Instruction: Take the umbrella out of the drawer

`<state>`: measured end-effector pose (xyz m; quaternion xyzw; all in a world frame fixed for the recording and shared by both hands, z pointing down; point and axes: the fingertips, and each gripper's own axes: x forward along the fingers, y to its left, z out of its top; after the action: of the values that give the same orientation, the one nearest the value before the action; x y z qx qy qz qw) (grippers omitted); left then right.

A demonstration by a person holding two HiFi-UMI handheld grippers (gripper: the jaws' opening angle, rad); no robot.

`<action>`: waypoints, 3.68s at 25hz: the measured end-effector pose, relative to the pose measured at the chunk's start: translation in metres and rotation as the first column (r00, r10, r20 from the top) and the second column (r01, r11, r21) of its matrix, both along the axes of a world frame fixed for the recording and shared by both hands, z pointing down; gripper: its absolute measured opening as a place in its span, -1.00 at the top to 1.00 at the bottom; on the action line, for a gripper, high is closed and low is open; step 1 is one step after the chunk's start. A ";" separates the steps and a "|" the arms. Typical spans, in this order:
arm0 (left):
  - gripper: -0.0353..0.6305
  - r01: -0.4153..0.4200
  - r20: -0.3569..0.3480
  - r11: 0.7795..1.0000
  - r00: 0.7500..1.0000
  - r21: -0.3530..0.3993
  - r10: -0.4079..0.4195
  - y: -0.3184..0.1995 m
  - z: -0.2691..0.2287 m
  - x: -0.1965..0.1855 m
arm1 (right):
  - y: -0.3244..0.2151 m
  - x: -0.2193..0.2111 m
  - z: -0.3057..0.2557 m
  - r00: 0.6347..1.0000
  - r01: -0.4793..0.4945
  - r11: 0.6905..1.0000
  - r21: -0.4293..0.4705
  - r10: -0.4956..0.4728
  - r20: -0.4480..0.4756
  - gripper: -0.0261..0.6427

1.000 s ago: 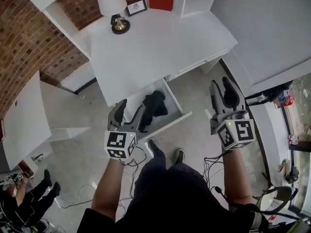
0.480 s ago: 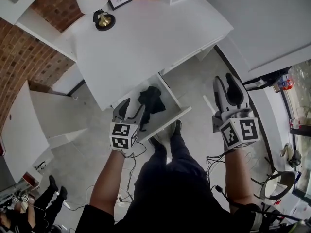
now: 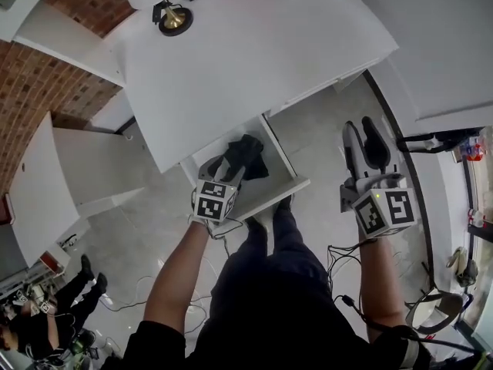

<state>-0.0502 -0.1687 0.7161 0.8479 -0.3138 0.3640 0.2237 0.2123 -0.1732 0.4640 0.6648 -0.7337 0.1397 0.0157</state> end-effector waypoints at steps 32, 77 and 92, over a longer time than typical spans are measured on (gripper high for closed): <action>0.06 -0.015 0.316 0.959 0.943 -0.282 0.108 0.007 0.212 0.013 | -0.019 0.085 0.114 1.000 -0.006 0.981 -0.196 0.010 0.022 0.54; 0.15 0.165 -0.213 0.891 0.974 0.423 -0.079 -0.083 -0.279 -0.117 | -0.009 -0.100 -0.128 0.999 0.023 0.988 0.155 -0.027 0.024 0.72; 0.15 0.103 -0.096 0.958 0.992 0.269 -0.079 -0.143 -0.227 -0.118 | 0.002 -0.089 -0.129 1.000 -0.028 0.986 0.164 0.028 0.004 0.75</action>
<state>-0.1682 -0.3120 0.4894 0.8699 -0.3901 0.2704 0.1341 0.1235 -0.1708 0.3351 0.6740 -0.7332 0.0797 -0.0418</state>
